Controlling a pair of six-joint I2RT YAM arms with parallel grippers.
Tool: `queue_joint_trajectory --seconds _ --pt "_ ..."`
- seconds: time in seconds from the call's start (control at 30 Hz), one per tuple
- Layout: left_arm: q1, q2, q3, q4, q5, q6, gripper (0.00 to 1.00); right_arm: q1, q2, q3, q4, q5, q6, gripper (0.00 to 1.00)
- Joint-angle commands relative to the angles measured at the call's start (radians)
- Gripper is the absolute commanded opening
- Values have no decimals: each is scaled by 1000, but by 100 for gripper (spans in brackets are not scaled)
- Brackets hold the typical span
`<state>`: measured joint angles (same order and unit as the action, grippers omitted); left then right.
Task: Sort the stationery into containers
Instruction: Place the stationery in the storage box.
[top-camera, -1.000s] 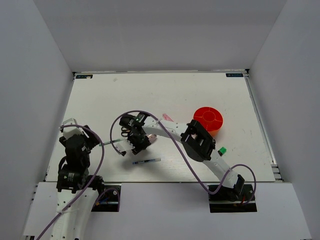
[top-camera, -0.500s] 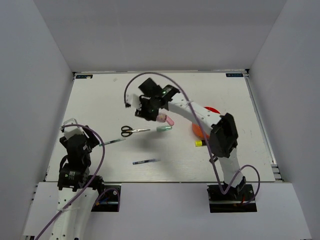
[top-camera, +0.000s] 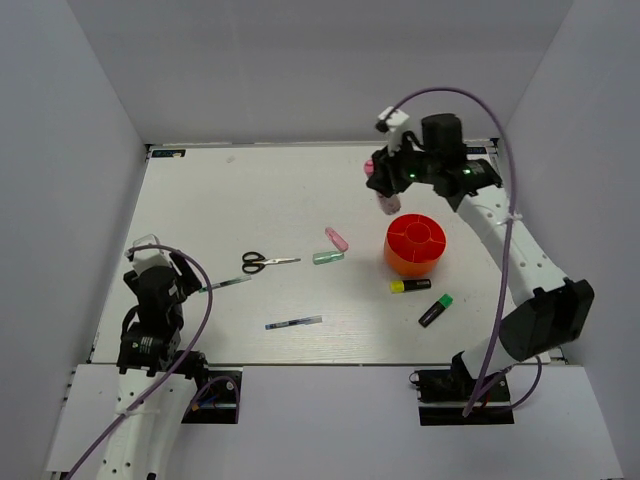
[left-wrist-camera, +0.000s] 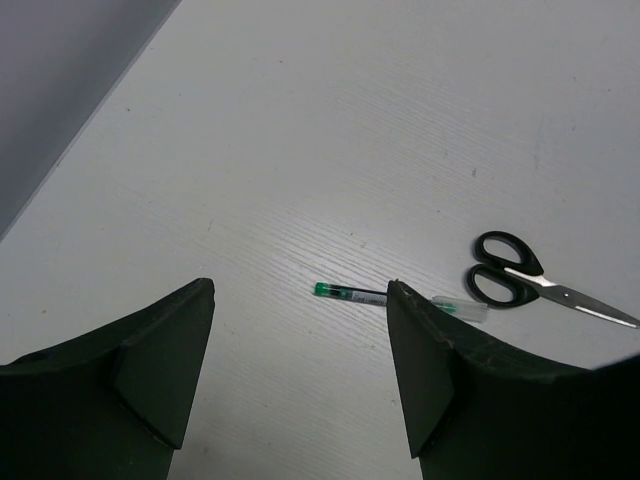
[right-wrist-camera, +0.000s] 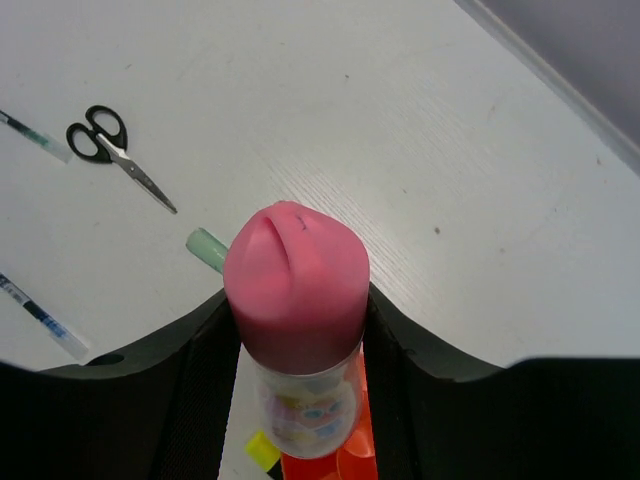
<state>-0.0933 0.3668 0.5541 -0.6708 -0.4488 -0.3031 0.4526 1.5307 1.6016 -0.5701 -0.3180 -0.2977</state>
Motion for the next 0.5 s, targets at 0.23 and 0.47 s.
queue_joint_trajectory --seconds 0.23,0.47 --pt "3 32 -3 16 56 7 80 -316 -130 -251 369 -495 268 0" --pt "1 41 -6 22 70 7 80 -417 -193 -440 590 -581 315 0"
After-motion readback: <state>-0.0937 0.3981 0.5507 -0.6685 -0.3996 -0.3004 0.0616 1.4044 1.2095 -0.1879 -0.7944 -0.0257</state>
